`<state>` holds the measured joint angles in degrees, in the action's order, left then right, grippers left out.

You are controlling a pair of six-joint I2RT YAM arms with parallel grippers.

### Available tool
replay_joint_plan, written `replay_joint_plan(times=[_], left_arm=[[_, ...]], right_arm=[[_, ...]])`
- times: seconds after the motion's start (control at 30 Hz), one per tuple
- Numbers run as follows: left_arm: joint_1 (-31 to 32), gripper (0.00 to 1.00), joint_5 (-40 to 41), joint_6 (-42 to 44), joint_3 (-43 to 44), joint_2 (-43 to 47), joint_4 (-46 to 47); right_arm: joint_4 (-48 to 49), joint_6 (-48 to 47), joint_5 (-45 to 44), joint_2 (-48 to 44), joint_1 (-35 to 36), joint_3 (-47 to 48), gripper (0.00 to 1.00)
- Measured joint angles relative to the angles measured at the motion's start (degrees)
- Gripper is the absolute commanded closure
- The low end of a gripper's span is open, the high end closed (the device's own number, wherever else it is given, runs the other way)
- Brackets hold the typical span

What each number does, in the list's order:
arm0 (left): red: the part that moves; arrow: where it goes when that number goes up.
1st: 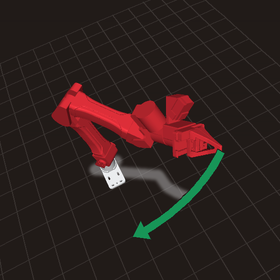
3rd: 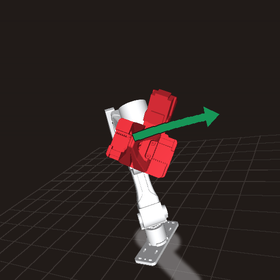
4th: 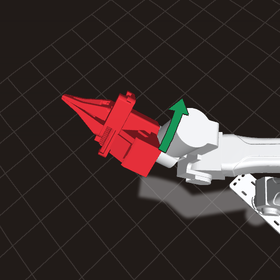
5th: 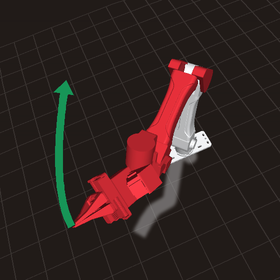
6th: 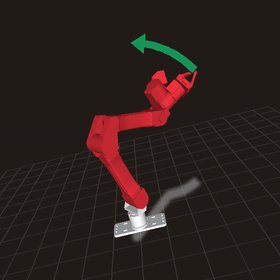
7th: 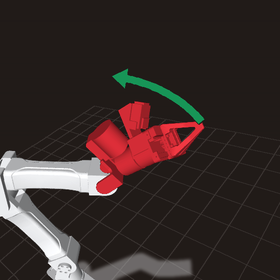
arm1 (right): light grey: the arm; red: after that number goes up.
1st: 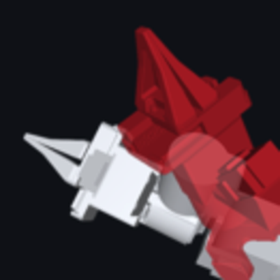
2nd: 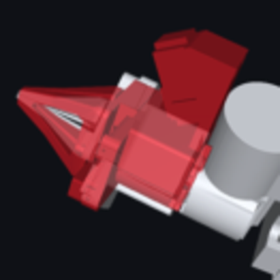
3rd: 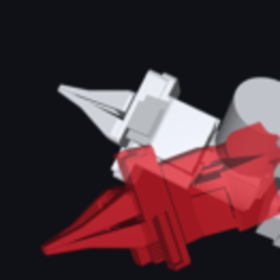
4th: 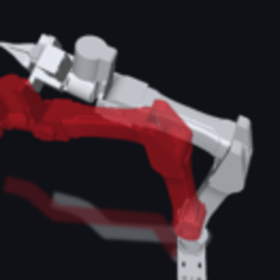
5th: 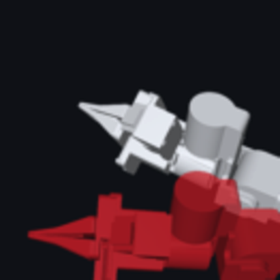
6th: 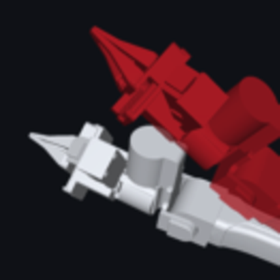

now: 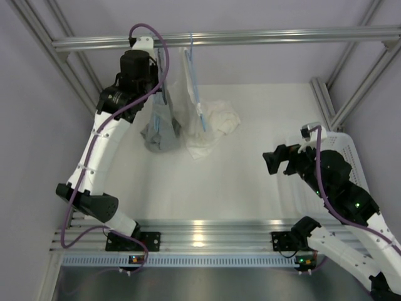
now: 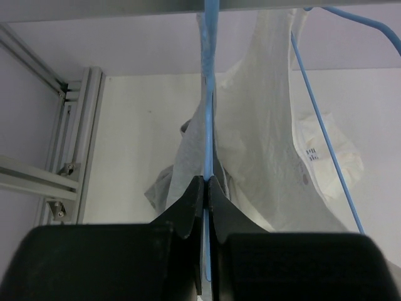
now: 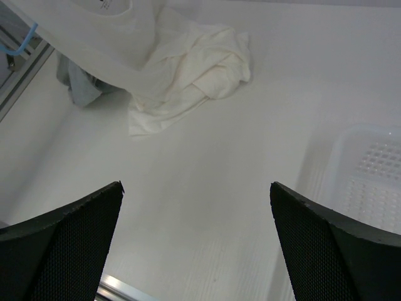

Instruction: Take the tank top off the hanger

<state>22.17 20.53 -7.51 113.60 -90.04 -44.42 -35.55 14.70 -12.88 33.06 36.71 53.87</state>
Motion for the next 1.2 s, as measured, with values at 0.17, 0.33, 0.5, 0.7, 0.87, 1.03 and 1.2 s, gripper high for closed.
replay_joint_plan(times=[0.17, 0.33, 0.5, 0.7, 0.87, 1.03, 1.2], left_arm=[[0.0, 1.00, 0.5, 0.0, -0.4, -0.1, 0.9], [0.0, 1.00, 0.5, -0.1, -2.5, 1.1, 3.3], [0.0, 1.00, 0.4, -0.3, -2.6, 1.2, 3.8], [0.0, 1.00, 0.5, -1.2, -4.2, 2.9, 5.2], [0.0, 1.00, 1.0, -1.3, -4.2, 4.2, 4.8], [0.0, 1.00, 0.3, -1.3, -4.2, 5.1, 4.3], [0.0, 1.00, -0.2, -1.4, -6.0, 6.9, 5.4]], right_arm=[[0.2, 0.0, 0.0, -0.4, 0.0, -0.4, 0.01], [0.2, 0.0, 0.1, -0.4, 0.0, -0.6, 0.01], [0.2, 0.0, 0.1, -0.7, 0.0, -0.6, 0.00], [0.3, 0.0, 0.1, -1.5, 0.0, -0.6, 0.00], [0.3, 0.0, 0.3, -1.6, 0.0, -0.6, 0.01], [0.3, 0.0, 0.4, -2.0, 0.0, -0.6, 0.01], [0.3, 0.0, 0.4, -2.3, 0.0, -0.6, 0.01]])
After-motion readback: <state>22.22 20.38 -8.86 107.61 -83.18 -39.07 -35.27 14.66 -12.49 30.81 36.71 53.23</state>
